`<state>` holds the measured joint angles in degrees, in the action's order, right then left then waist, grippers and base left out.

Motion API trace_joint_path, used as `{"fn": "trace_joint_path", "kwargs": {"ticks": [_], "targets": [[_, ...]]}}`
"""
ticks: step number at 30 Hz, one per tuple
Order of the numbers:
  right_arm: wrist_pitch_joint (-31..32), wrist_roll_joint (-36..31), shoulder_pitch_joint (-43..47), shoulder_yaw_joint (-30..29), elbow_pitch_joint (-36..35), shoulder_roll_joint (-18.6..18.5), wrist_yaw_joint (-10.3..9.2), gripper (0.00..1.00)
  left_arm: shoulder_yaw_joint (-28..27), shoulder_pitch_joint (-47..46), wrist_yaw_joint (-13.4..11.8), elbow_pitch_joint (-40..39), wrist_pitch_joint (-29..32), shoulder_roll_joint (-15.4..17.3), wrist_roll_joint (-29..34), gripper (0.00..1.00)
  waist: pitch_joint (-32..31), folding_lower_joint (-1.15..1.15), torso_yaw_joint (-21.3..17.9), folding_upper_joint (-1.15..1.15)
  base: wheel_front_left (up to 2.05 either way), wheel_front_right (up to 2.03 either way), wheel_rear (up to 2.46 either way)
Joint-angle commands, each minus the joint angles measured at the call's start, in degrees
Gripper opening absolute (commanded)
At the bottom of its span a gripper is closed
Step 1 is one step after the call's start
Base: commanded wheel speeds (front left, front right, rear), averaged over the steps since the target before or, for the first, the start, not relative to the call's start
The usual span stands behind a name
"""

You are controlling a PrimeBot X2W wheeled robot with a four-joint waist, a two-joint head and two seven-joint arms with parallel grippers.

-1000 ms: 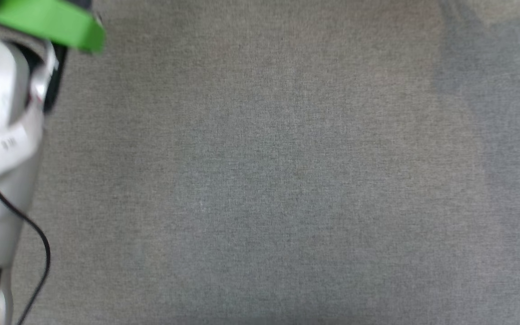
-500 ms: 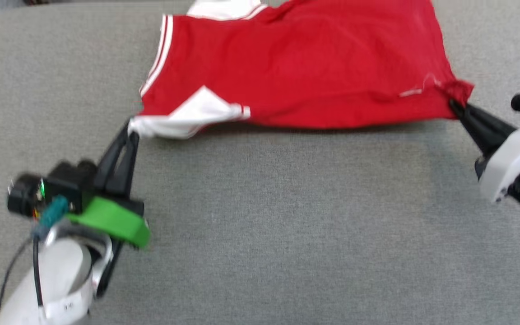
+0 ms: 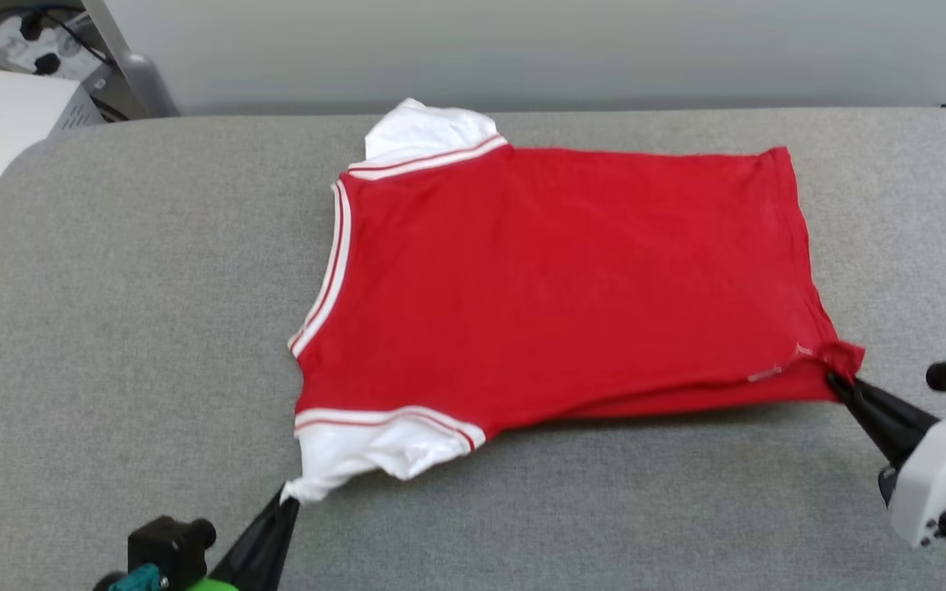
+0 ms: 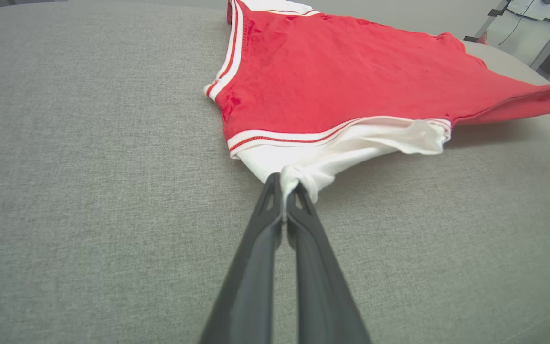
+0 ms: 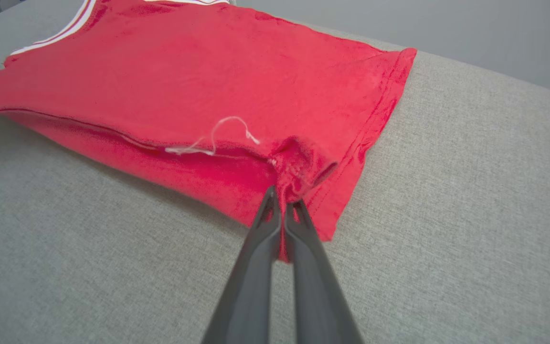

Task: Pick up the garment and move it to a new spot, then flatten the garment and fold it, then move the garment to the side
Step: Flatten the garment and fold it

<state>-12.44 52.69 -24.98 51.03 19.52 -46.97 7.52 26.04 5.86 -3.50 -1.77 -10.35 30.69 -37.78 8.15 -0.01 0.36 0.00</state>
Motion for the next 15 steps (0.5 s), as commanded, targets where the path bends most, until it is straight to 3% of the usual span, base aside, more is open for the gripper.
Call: {"fn": "trace_joint_path", "kwargs": {"ticks": [1, 7, 15], "targets": [[-0.3, -0.1, 2.0, -0.4, -0.5, -0.6, -0.03, 0.00, -0.1, 1.9, 0.2, -0.6, 0.6, 0.5, -1.0, 0.00, -1.8, 0.01, 0.1, 0.00, 0.00, 0.00, 0.00], [0.6, -2.9, 8.3, -2.4, -2.1, -2.0, -0.03, 0.00, 0.5, 7.5, 0.6, -2.8, 3.0, 1.3, -5.0, 0.00, -3.3, 0.01, 0.0, 0.00, 0.00, 0.00, 0.00], [2.3, -2.9, 16.6, -9.3, -5.0, -1.9, -0.03, 0.00, 1.3, 10.4, 1.4, -5.4, 5.6, 2.5, -7.4, 0.00, -3.2, 0.01, 0.4, 0.00, 0.00, 0.00, 0.00]]}}
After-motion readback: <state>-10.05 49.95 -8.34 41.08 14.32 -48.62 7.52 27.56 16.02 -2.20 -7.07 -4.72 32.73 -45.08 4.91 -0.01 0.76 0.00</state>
